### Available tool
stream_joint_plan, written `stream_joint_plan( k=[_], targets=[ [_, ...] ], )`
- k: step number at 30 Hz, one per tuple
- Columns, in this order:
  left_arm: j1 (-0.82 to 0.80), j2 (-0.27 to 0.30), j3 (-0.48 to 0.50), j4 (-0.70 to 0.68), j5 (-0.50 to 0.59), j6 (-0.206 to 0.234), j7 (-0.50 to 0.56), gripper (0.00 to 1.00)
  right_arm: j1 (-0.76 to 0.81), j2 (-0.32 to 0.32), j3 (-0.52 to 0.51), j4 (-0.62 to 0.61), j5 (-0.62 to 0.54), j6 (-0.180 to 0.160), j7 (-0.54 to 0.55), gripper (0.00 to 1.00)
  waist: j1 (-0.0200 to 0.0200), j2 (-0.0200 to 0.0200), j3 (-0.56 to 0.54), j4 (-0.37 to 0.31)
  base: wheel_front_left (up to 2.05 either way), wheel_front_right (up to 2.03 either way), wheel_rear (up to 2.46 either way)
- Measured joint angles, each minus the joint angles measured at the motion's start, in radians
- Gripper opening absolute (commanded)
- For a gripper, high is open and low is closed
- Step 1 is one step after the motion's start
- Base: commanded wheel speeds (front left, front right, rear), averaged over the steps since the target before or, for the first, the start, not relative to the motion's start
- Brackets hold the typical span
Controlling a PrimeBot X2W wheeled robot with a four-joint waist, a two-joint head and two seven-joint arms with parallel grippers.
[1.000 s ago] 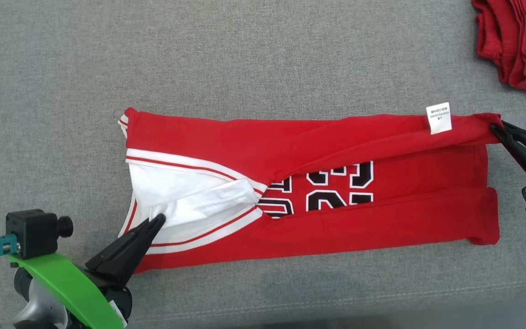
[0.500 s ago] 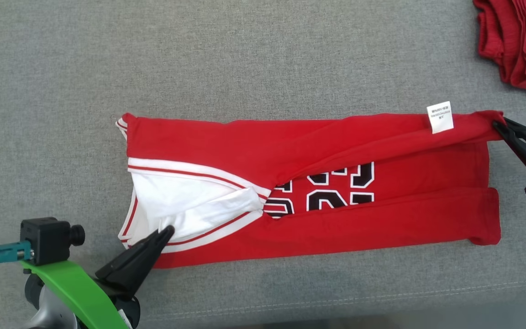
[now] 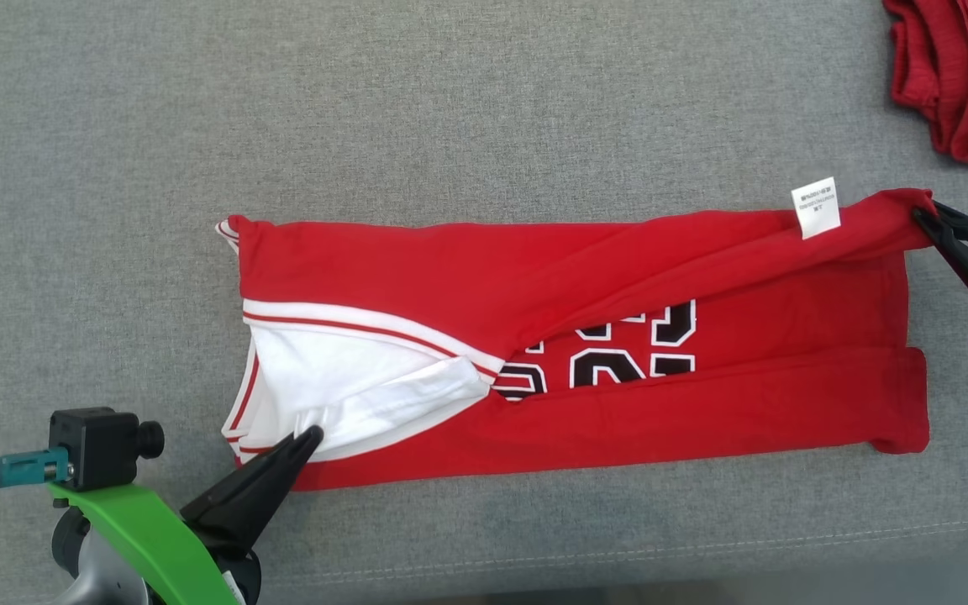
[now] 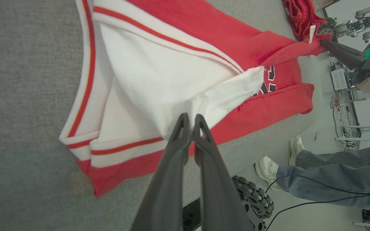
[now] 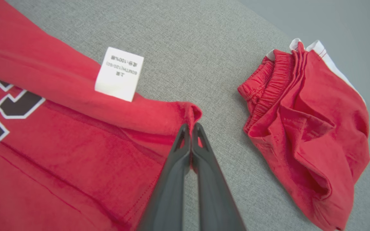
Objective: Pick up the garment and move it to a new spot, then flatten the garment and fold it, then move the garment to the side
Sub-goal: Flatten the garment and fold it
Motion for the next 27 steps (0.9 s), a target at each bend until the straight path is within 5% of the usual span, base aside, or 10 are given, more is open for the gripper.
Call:
stream_joint_plan(
  k=[4,7,8,9,10,11,27],
  targets=[
    [0.007,0.0,-0.002,0.012,0.0,0.001,0.0,0.0,0.0,0.003,0.004,0.006,0.0,0.0,0.0,0.0,0.0,0.0,0.0,0.0,0.0,0.0,0.0],
    [0.008,0.0,-0.002,0.027,0.0,0.001,0.002,0.11,0.0,0.003,0.006,0.009,0.0,0.002,-0.007,0.0,0.0,0.0,0.0,-0.001,0.0,0.0,0.0],
    [0.008,0.0,-0.003,0.031,0.0,0.001,0.005,0.2,0.0,0.003,0.006,0.01,0.0,0.003,-0.008,0.0,0.0,0.0,-0.001,-0.001,0.0,0.0,0.0],
    [0.008,0.0,-0.004,0.034,0.0,0.001,0.005,0.45,0.0,0.003,0.007,0.012,0.0,0.003,-0.008,0.0,0.0,0.0,-0.001,-0.002,0.0,0.0,0.0],
    [0.008,0.0,-0.004,0.035,0.0,0.001,0.005,0.87,0.0,0.003,0.008,0.012,-0.002,0.003,-0.008,0.0,0.0,0.0,-0.001,-0.003,0.0,0.0,0.0],
    [0.008,0.0,-0.004,0.037,0.0,0.003,0.005,1.0,0.0,0.003,0.01,0.012,-0.003,0.003,-0.008,0.0,0.0,0.0,-0.002,-0.004,0.0,0.0,0.0],
    [0.009,0.006,0.032,0.092,0.018,0.026,-0.006,1.0,0.002,0.012,0.045,0.017,-0.038,0.009,-0.026,0.06,0.0,0.0,-0.01,-0.022,0.0,0.0,0.0]
  ],
)
